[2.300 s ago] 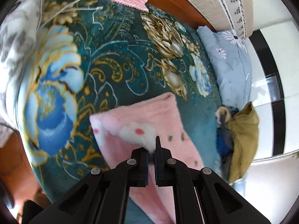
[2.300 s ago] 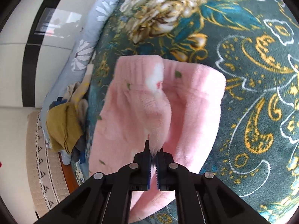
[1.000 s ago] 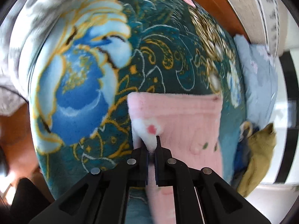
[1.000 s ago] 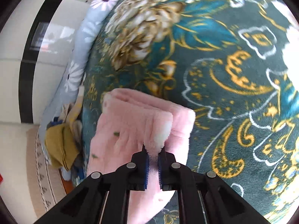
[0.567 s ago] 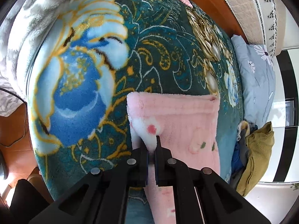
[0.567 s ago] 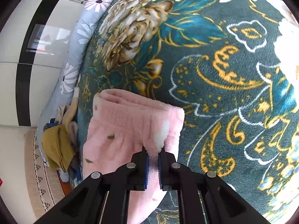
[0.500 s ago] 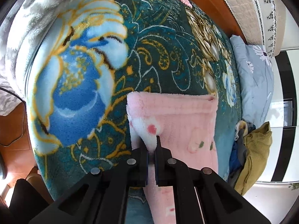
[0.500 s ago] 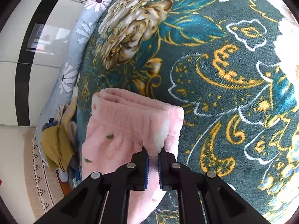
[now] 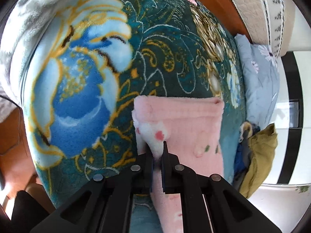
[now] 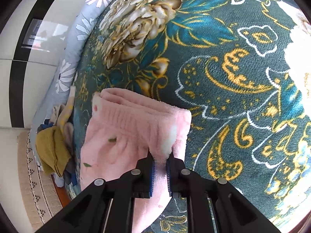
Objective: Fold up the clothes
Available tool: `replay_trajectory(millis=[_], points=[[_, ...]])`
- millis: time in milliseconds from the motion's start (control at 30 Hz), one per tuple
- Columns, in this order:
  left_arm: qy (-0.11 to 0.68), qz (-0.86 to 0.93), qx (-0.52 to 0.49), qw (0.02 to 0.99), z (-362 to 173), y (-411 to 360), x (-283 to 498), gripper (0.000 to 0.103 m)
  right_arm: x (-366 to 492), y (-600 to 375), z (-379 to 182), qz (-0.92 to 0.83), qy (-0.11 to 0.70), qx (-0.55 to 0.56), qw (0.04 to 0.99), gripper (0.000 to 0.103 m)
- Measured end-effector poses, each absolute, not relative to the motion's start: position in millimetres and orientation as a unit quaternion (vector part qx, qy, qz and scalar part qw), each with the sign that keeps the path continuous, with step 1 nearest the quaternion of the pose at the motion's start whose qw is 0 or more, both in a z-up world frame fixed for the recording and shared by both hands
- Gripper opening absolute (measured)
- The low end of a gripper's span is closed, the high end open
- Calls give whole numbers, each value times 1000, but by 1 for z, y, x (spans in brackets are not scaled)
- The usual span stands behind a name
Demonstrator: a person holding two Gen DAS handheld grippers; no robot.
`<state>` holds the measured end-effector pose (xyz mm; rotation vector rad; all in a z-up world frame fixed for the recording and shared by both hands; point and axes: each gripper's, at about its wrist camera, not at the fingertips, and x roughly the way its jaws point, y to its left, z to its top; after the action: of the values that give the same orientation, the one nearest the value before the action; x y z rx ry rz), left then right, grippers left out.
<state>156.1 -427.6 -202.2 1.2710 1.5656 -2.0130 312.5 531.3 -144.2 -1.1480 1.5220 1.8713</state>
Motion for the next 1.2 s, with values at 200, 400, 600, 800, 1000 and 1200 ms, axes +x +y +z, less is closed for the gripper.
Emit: replay_trajectory(millis=[200,400,600,800,1000,1200], points=[[576,-692,411,142,-193,-439,166,31,311,532,-136,681,560,-413,228,27],[590,-690,389,158,-190,-451,175,31,325,540,-119,696,555,-390,236,42],[552,-710,411,151,-190,-441,162,29,348,547,-122,686,566,-380,256,43],[493,-774,375,130,-162,-435,154,3,355,544,-130,676,579,-379,253,43],[513,-737,406,170,-191,-446,160,3,350,538,-134,677,581,-384,239,43],[559,-711,394,164,-196,-451,167,21,351,537,-132,680,578,-385,237,43]])
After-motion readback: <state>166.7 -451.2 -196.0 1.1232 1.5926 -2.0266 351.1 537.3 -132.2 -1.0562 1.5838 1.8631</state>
